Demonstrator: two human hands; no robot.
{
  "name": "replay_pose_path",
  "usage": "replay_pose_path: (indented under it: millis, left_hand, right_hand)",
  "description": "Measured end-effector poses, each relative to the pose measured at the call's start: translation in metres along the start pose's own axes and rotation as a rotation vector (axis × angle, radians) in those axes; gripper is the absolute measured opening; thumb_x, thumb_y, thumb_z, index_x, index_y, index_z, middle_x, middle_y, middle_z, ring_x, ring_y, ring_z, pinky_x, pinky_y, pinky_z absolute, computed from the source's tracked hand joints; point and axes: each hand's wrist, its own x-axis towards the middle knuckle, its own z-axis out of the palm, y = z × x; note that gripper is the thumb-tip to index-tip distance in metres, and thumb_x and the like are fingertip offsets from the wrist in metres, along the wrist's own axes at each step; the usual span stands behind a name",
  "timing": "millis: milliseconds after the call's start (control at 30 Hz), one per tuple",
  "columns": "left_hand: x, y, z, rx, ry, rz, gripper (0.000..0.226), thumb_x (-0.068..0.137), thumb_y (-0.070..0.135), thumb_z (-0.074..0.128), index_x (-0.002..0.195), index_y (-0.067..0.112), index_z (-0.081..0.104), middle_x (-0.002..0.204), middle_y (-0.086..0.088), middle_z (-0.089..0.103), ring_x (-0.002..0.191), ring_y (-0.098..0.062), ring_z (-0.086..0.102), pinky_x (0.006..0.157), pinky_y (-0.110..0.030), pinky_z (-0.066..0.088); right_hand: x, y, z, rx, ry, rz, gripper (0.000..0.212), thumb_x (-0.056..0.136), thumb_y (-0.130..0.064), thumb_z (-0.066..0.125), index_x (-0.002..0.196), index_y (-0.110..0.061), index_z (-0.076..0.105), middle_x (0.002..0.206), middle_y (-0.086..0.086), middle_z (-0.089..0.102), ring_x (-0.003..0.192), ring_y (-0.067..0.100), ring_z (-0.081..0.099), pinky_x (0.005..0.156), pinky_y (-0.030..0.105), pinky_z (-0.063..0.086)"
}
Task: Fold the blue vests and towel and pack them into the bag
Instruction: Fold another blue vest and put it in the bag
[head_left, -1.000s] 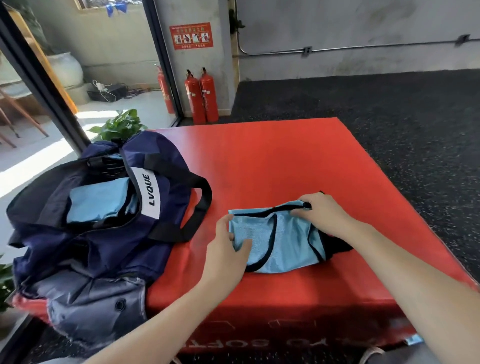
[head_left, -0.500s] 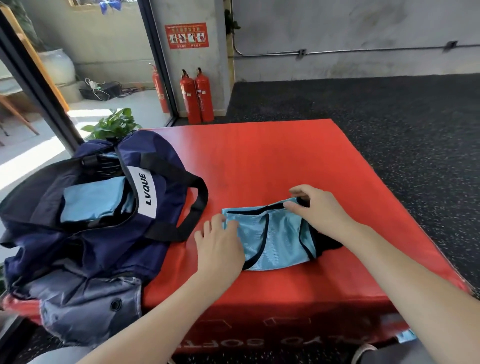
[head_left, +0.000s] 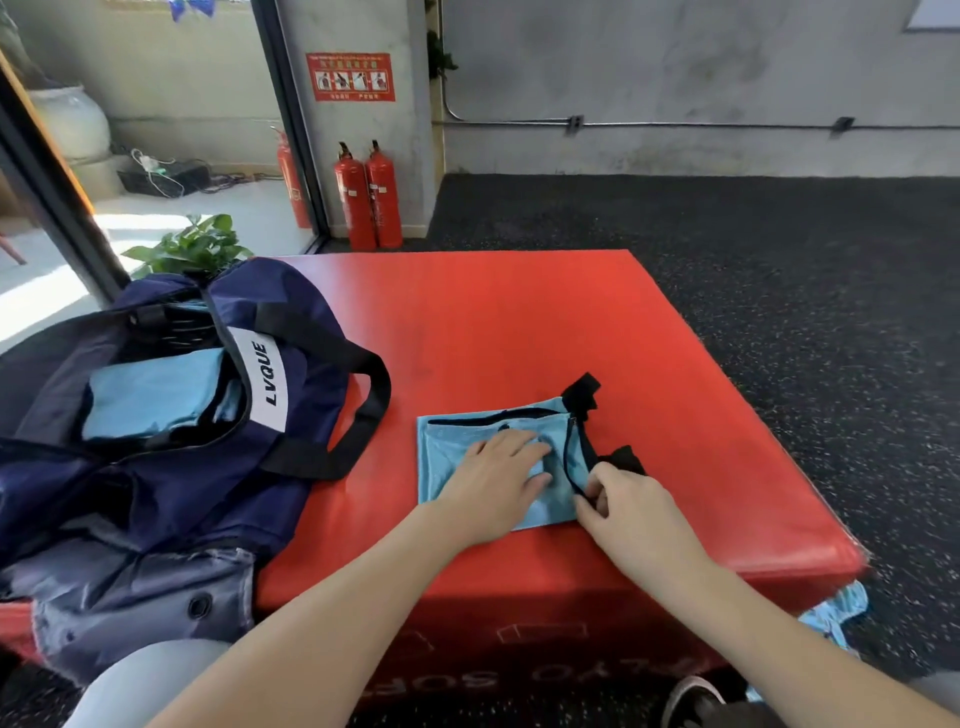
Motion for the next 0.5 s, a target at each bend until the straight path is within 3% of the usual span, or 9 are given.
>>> replay_pose_path:
  millis: [300, 433, 500]
  left_hand:
    - [-0.0030, -0.0008, 0.0066, 0.149, -0.023, -0.036, 0.069, 0.096, 0.066, 0.019, 0.158, 0.034, 0.021, 0.163, 0.004, 0.023, 0.150, -0.016, 0.017, 0.118, -0.042, 0.016]
    - [-0.0036, -0.0003, 0.0054, 0.155, -0.028, -0.085, 0.072, 0.096, 0.069, 0.017, 0.158, 0.034, 0.018, 0.165, 0.004, 0.018, 0.152, -0.015, 0.011, 0.120, -0.047, 0.009]
    - [-0.0038, 0.0004, 0.0046, 0.150, -0.024, -0.127, 0.071, 0.097, 0.070, 0.019, 0.159, 0.034, 0.018, 0.165, 0.005, 0.017, 0.152, -0.014, 0.009, 0.119, -0.050, 0.004]
  right_hand:
    - [-0.0087, 0.0008, 0.0064, -0.036, 0.108, 0.018, 0.007, 0.086, -0.021, 0.063, 0.093, -0.023, 0.061, 0.088, -0.006, 0.060, 0.084, 0.023, 0.062, 0.068, 0.035, 0.045]
    - [-0.0055, 0.0046, 0.0058, 0.126, 0.137, 0.086, 0.009, 0.087, -0.019, 0.065, 0.090, -0.028, 0.066, 0.083, -0.014, 0.061, 0.081, 0.014, 0.062, 0.072, 0.034, 0.049]
    - [-0.0028, 0.0059, 0.0017, 0.315, 0.133, 0.123, 0.012, 0.089, -0.019, 0.068, 0.088, -0.031, 0.068, 0.082, -0.014, 0.067, 0.079, 0.005, 0.063, 0.073, 0.026, 0.050]
